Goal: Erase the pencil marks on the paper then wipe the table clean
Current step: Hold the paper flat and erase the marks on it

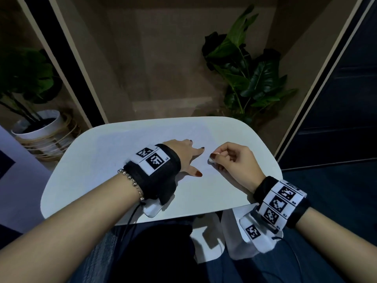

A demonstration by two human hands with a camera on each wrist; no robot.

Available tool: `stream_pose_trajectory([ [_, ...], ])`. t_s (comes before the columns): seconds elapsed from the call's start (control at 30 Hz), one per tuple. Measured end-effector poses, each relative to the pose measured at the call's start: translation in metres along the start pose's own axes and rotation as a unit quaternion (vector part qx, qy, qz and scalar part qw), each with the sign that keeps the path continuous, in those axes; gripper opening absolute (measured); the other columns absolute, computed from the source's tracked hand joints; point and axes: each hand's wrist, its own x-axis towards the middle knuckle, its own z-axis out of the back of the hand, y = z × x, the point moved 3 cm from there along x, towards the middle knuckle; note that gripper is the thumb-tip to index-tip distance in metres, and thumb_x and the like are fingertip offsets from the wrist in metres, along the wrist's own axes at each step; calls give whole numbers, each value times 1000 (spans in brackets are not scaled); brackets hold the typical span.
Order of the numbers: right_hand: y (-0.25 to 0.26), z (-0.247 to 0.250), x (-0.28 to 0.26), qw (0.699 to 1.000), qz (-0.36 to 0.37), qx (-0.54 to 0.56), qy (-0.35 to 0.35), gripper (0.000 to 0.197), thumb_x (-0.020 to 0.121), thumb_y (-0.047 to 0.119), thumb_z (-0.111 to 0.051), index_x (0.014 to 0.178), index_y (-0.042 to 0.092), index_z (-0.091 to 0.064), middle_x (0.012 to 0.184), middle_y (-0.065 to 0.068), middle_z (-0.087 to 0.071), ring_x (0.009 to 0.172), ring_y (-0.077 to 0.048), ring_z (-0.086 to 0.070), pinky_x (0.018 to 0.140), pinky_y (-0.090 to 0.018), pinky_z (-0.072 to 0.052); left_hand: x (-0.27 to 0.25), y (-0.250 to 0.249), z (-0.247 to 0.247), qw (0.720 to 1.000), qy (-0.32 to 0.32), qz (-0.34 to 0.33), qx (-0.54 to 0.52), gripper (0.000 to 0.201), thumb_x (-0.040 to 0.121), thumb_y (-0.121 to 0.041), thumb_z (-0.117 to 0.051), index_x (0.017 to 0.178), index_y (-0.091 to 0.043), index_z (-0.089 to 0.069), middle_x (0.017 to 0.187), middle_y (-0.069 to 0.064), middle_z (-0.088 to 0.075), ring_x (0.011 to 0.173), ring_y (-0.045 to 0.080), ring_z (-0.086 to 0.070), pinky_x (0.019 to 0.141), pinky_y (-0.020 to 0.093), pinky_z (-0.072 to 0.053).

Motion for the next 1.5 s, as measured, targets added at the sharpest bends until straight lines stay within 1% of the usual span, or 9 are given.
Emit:
stream_pose_trajectory([
  [0.17,1,-1,-3,1000,15,-16,-5,10,90,2,-69,89,-7,-65,67,-14,-59,62,-18,-61,79,-38,-56,0,-1,2,1000,6,3,5,83,92,-64,-47,157,-33,-5,162,9,-13,137,35,-37,107,46,-40],
  [0.4,0,-1,-1,1000,0,-15,4,13,87,2,-72,88,-8,-64,60,0,-51,62,-18,-49,92,-54,-56,-2,-1,3,1000,9,10,0,84,91,-65,-48,157,-35,-6,160,7,-17,132,35,-43,103,46,-44],
  [0.67,7,-1,-7,993,26,-108,27,6,84,4,-76,84,2,-71,72,-17,-59,65,-19,-49,77,-39,-57,-3,-3,2,1000,4,9,7,84,90,-67,-48,156,-35,-6,158,7,-20,131,34,-43,103,46,-44],
  [0.83,7,1,-7,992,23,-122,20,3,83,5,-75,82,6,-73,70,-13,-58,64,-21,-48,73,-44,-56,-2,-3,1,1000,1,6,10,84,90,-67,-47,156,-36,-6,158,7,-20,130,33,-45,100,44,-46],
  [0.97,10,-2,-11,984,38,-168,44,5,81,7,-77,79,10,-73,73,-17,-63,64,-20,-49,65,-38,-55,-3,-3,3,1000,-4,5,11,85,89,-67,-50,156,-37,-7,154,8,-24,127,34,-46,101,43,-46],
  [1.1,10,-3,-9,984,49,-173,-9,4,83,6,-75,81,5,-72,77,-23,-64,61,-13,-48,59,-17,-48,-3,-5,5,1000,-2,4,15,85,89,-66,-50,156,-38,-6,155,9,-23,125,34,-47,101,42,-46],
  [1.17,11,-3,-9,987,38,-158,12,3,83,5,-75,81,5,-72,78,-24,-63,63,-16,-49,60,-20,-51,-2,-5,6,1000,-3,2,17,85,89,-66,-50,156,-38,-5,153,9,-25,123,33,-49,99,40,-46],
  [1.3,6,-1,-7,988,11,-137,65,3,81,6,-77,80,8,-74,67,-13,-58,66,-24,-47,73,-45,-59,-1,-6,7,1000,-2,0,11,86,88,-65,-52,156,-39,-7,150,10,-27,120,33,-49,98,39,-47],
  [1.5,5,-2,-6,993,7,-112,34,4,81,2,-76,80,2,-72,69,-11,-57,64,-16,-48,69,-28,-56,-2,-5,7,1000,-5,-4,17,85,88,-67,-52,155,-41,-7,148,10,-29,120,34,-48,99,39,-46],
])
